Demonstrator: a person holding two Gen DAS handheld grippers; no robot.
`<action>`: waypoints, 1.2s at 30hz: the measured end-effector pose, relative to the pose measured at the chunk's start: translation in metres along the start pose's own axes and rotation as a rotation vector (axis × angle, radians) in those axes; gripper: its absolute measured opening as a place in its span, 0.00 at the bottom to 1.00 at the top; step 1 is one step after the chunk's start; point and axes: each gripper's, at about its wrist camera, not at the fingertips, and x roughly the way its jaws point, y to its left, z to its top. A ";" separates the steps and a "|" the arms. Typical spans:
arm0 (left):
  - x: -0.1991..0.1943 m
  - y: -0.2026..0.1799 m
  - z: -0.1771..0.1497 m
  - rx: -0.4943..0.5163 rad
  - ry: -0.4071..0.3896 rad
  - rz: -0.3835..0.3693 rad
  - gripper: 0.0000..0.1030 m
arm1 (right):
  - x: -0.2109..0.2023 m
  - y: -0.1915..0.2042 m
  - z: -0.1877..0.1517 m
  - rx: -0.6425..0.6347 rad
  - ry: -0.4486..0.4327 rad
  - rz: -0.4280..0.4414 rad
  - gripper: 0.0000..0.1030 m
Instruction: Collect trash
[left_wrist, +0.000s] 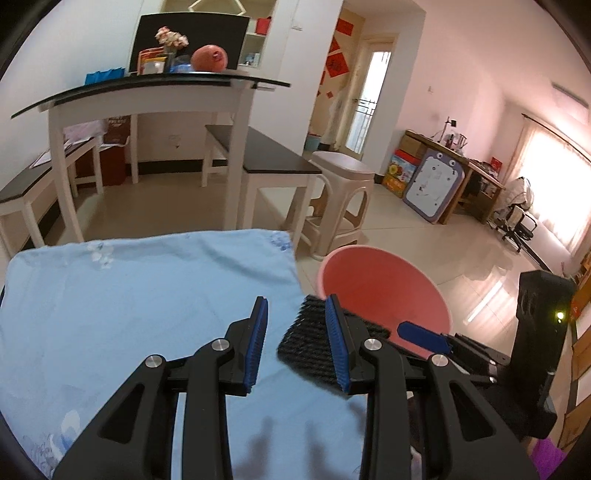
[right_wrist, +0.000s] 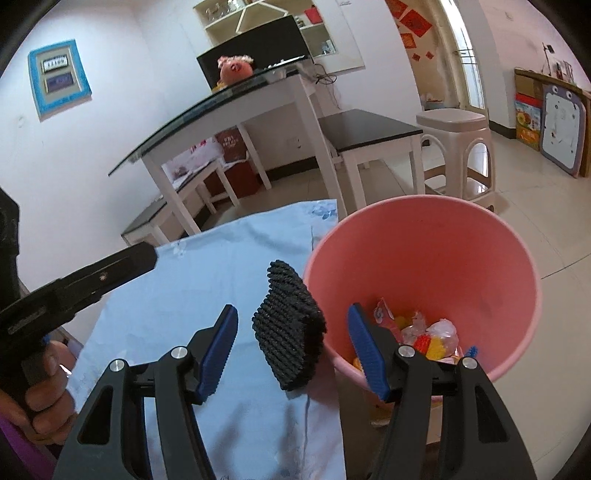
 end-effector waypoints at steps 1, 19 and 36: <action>-0.001 0.003 -0.002 -0.005 0.001 0.004 0.32 | 0.002 0.001 0.001 -0.007 0.005 -0.005 0.55; -0.010 0.023 -0.019 -0.054 0.031 0.018 0.32 | 0.002 0.017 0.004 -0.022 -0.013 -0.056 0.07; -0.006 -0.002 -0.021 -0.005 0.045 0.006 0.32 | -0.071 -0.023 0.022 0.047 -0.213 -0.227 0.07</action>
